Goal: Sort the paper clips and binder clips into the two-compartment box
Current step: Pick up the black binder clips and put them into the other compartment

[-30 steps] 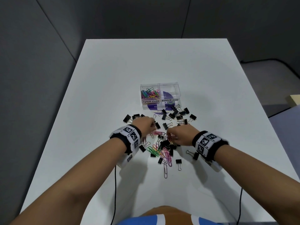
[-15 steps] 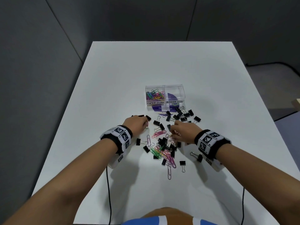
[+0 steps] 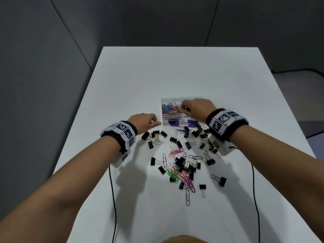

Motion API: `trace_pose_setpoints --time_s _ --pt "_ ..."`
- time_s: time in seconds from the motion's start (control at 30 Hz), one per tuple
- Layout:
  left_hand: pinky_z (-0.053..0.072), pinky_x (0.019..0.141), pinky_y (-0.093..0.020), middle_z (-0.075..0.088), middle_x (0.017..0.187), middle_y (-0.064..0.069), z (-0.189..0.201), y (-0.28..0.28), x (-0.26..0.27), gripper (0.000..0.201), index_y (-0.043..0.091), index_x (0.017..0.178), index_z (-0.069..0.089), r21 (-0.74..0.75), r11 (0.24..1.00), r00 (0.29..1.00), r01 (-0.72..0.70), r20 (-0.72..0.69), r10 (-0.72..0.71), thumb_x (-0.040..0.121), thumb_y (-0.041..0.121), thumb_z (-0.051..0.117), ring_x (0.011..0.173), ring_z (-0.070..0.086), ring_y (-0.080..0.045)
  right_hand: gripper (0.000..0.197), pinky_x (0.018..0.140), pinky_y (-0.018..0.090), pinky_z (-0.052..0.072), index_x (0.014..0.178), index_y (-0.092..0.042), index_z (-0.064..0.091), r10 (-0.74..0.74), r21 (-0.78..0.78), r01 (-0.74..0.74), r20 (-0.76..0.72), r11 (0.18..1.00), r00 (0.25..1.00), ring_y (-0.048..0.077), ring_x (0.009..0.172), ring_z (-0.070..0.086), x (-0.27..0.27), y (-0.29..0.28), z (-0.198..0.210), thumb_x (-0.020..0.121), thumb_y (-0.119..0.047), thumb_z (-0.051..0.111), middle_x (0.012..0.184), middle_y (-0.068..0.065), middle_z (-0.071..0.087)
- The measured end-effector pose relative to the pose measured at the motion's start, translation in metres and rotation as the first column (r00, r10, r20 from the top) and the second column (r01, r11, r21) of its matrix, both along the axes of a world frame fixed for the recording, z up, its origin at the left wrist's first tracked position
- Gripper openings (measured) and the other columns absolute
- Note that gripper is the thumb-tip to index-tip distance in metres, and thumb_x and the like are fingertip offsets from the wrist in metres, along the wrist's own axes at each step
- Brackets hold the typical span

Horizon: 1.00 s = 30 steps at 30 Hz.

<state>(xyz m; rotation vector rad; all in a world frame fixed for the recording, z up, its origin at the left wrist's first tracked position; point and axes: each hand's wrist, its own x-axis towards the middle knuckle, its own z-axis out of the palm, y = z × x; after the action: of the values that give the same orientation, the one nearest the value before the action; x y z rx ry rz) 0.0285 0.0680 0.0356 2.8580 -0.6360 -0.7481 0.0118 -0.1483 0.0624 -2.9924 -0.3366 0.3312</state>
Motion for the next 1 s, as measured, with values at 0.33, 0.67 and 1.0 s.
trace_pose_setpoints --time_s 0.33,0.67,1.0 --pt "0.040 0.100 -0.035 0.053 0.137 -0.008 0.007 0.008 0.047 0.035 0.013 0.135 0.045 0.003 1.000 0.999 0.013 -0.035 -0.013 0.102 0.019 0.033 0.123 0.051 -0.026 0.034 0.091 0.041 0.047 0.126 -0.013 0.051 0.088 -0.032 -0.096 -0.186 0.995 0.979 0.034 0.111 0.056 0.068 0.040 -0.025 0.093 -0.010 0.048 0.125 0.015 0.055" --pt "0.043 0.090 -0.037 0.047 0.135 -0.007 0.010 -0.043 0.063 0.046 0.020 0.135 0.039 -0.078 0.991 0.986 0.108 0.138 -0.097 0.092 0.004 0.039 0.118 0.052 -0.025 0.029 0.084 0.033 0.054 0.122 -0.014 0.053 0.039 0.227 -0.040 0.011 0.973 0.999 0.021 0.096 0.062 0.005 -0.002 -0.024 0.094 -0.015 0.051 0.116 0.007 0.061" --pt "0.046 0.086 -0.036 0.039 0.139 -0.008 -0.007 -0.081 0.062 0.048 0.018 0.139 0.040 0.077 0.958 0.939 0.276 0.190 -0.286 0.092 0.007 0.044 0.116 0.051 -0.029 0.027 0.076 0.025 0.042 0.120 -0.013 0.056 0.016 0.139 0.011 -0.195 0.990 0.981 0.023 0.102 0.059 -0.067 -0.030 -0.058 0.094 -0.018 0.049 0.118 0.005 0.059"
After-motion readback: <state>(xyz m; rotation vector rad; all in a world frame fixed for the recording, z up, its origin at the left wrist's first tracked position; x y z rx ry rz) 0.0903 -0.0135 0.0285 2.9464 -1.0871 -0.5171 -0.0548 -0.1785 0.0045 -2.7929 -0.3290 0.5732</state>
